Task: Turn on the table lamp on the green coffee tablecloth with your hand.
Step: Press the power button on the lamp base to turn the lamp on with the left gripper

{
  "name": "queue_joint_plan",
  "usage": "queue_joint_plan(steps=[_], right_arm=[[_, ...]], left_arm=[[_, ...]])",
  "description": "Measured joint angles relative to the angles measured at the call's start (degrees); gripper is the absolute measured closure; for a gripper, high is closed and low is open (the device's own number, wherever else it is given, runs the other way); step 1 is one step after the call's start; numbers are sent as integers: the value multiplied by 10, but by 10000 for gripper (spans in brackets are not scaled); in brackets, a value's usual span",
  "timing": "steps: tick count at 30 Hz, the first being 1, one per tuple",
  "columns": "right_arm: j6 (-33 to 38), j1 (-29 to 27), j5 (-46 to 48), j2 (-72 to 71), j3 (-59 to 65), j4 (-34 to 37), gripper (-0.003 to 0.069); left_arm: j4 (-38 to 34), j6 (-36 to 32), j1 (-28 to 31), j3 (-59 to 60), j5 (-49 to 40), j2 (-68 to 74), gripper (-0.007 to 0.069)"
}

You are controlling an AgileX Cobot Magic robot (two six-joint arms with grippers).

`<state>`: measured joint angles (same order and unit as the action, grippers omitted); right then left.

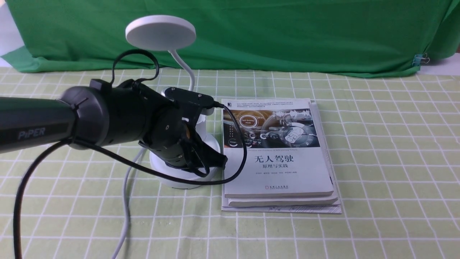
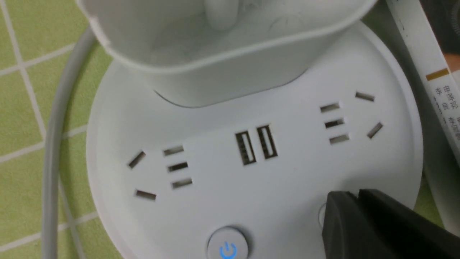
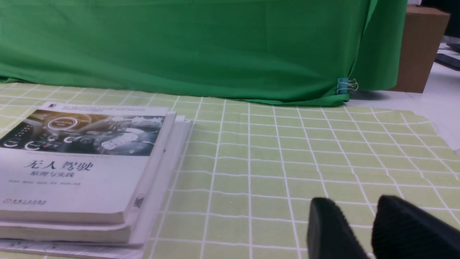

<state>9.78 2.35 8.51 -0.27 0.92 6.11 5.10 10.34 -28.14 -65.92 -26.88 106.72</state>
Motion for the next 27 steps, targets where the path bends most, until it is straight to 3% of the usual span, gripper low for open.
queue_joint_plan(steps=[17,23,27], right_arm=[[0,0,0,0,0,0,414],[0,0,0,0,0,0,414],[0,0,0,0,0,0,414]], left_arm=[[-18,-9,0,1,-21,-18,606],[-23,-10,0,13,-64,-108,606],[-35,-13,0,88,-72,-214,606]])
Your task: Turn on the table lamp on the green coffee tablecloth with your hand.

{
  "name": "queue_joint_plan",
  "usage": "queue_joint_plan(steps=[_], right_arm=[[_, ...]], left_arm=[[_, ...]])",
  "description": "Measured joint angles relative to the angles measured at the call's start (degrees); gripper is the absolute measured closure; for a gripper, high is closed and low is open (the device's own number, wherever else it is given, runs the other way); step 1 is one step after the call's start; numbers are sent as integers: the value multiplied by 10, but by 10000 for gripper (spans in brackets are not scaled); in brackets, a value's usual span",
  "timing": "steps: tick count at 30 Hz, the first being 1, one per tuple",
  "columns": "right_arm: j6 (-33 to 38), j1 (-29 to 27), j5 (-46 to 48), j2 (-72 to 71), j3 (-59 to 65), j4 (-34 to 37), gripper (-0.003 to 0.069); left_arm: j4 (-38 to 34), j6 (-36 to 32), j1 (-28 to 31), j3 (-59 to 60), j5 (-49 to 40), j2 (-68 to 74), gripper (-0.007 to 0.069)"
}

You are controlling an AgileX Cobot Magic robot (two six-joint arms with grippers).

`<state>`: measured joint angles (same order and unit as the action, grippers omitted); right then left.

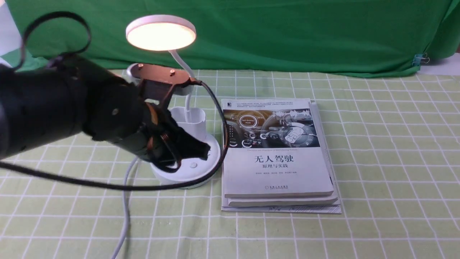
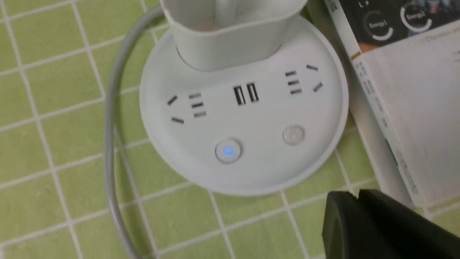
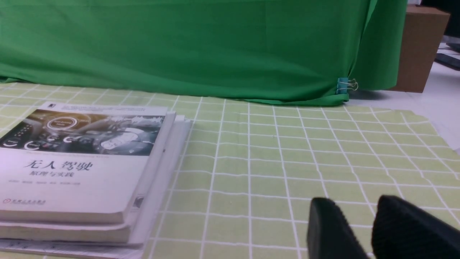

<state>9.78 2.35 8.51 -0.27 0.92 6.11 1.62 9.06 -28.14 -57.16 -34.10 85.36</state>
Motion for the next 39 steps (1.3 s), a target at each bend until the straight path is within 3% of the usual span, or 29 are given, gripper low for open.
queue_joint_plan(steps=[6,11,18,39], right_arm=[[0,0,0,0,0,0,414],[0,0,0,0,0,0,414],[0,0,0,0,0,0,414],[0,0,0,0,0,0,414]], left_arm=[[-31,8,0,142,-2,-162,606],[-37,15,0,277,43,-393,606],[-37,27,0,328,51,-559,606],[-27,28,0,337,53,-600,606]])
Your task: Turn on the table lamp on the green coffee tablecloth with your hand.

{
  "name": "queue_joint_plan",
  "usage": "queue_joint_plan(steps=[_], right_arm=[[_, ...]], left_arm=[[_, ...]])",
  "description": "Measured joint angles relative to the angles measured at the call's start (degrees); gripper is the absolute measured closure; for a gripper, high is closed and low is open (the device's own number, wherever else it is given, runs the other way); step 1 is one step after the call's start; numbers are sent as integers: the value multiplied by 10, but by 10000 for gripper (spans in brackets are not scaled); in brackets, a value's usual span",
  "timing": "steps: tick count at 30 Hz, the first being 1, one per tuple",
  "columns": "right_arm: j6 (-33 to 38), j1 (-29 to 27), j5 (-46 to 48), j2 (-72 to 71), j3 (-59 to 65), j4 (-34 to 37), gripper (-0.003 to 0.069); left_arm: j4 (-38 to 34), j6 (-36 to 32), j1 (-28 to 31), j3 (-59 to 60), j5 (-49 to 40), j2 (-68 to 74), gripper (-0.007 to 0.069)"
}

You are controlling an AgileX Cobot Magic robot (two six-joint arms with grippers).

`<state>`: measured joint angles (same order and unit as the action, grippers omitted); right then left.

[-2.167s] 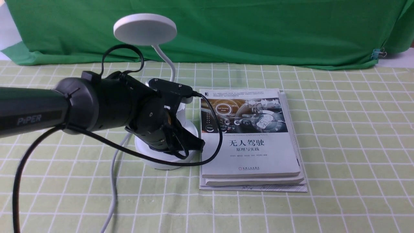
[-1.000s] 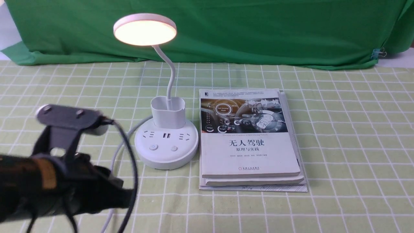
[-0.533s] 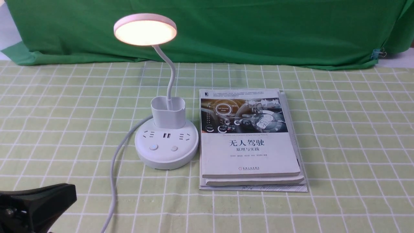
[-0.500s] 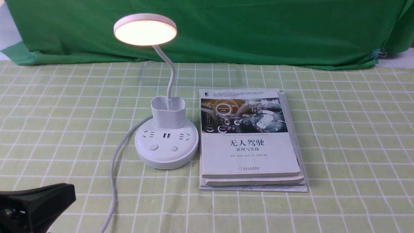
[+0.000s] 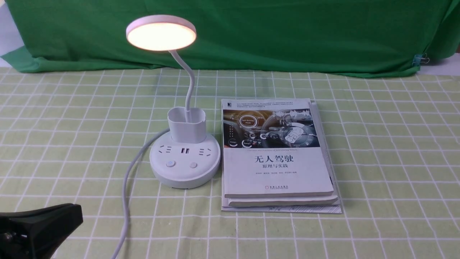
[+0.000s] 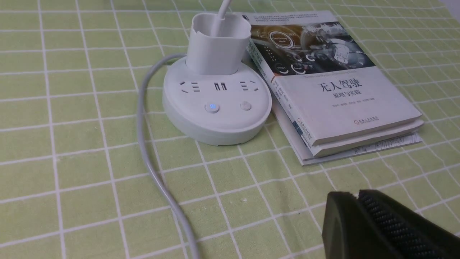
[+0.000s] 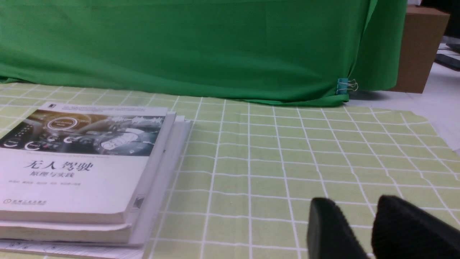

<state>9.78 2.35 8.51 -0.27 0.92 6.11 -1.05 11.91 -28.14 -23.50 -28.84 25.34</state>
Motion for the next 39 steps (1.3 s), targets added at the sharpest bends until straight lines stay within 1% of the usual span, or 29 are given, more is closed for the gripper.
queue_joint_plan(steps=[7,11,14,16,17,18,22,24,25,28,32,39], right_arm=[[0,0,0,0,0,0,414],[0,0,0,0,0,0,414],[0,0,0,0,0,0,414],[0,0,0,0,0,0,414],[0,0,0,0,0,0,414],[0,0,0,0,0,0,414],[0,0,0,0,0,0,414],[0,0,0,0,0,0,414],[0,0,0,0,0,0,414],[0,0,0,0,0,0,414],[0,0,0,0,0,0,414],[0,0,0,0,0,0,414]], left_arm=[[6,-1,3,12,3,-22,606],[6,-1,61,14,13,-61,606],[17,-1,117,32,43,-92,606],[26,-2,140,51,62,-122,606],[26,-2,141,53,64,-126,606],[28,-2,149,75,85,-159,606],[20,-2,150,139,118,-211,606],[19,-3,150,161,123,-221,606],[18,-3,150,200,124,-239,606],[16,-8,150,234,122,-250,606],[4,-15,150,239,185,-254,606],[3,-25,150,239,206,-254,606]])
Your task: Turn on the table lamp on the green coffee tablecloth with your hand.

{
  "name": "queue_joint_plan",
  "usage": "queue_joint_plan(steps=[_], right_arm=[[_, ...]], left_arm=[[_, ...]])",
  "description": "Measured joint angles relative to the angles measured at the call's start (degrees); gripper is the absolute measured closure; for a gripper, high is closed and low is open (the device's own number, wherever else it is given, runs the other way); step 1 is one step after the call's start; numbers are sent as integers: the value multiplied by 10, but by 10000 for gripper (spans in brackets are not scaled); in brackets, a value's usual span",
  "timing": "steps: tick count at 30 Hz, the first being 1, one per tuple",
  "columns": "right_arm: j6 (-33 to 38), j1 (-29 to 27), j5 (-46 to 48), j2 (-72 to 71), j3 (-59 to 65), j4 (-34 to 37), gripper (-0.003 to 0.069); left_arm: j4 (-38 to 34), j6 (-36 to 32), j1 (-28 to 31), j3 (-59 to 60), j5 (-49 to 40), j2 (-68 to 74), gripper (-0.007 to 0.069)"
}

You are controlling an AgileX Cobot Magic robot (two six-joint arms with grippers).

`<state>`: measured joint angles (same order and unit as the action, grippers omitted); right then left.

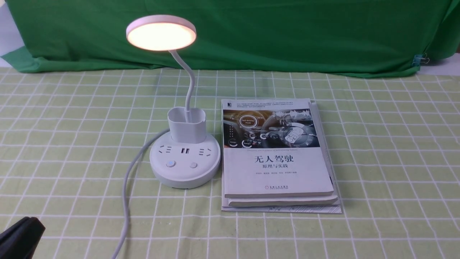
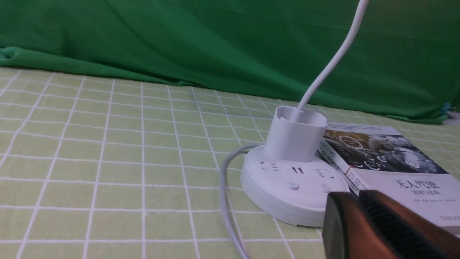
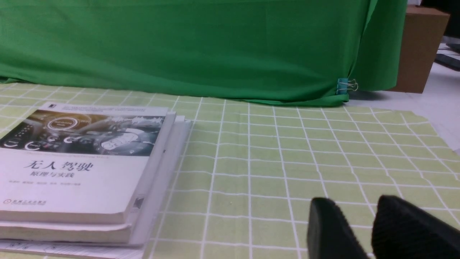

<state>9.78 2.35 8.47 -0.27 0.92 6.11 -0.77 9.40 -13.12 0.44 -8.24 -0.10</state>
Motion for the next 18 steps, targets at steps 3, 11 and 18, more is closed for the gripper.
queue_joint_plan(steps=[3,11,18], right_arm=[[0,0,0,0,0,0,414],[0,0,0,0,0,0,414],[0,0,0,0,0,0,414]], left_arm=[[0,-5,0,0,1,0,605],[0,-25,0,0,3,0,604],[0,-34,0,0,3,0,604]])
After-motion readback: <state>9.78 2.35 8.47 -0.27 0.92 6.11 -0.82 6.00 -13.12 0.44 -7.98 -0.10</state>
